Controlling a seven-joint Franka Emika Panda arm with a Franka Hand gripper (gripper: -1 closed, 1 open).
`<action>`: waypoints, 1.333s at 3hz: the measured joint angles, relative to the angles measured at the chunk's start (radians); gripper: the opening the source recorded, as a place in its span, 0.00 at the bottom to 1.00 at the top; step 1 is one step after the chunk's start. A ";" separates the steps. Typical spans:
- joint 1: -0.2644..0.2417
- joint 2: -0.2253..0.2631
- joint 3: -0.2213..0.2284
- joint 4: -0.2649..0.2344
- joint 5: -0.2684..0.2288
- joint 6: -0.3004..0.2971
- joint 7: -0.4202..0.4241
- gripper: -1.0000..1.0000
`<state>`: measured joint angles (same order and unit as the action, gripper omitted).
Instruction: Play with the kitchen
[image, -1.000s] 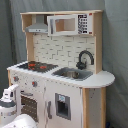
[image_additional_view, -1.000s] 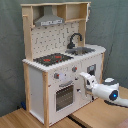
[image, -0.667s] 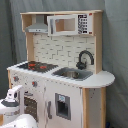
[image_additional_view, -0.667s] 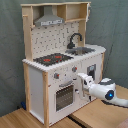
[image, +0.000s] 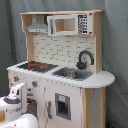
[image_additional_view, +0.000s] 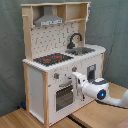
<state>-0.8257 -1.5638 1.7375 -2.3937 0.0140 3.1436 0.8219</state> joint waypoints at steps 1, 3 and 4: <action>0.000 0.000 0.000 0.002 0.000 -0.005 0.015 1.00; 0.030 0.000 -0.013 0.006 -0.002 -0.091 0.029 0.00; 0.072 0.006 -0.011 0.012 -0.003 -0.182 0.029 0.00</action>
<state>-0.7540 -1.5581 1.7262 -2.3819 0.0107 2.9618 0.8508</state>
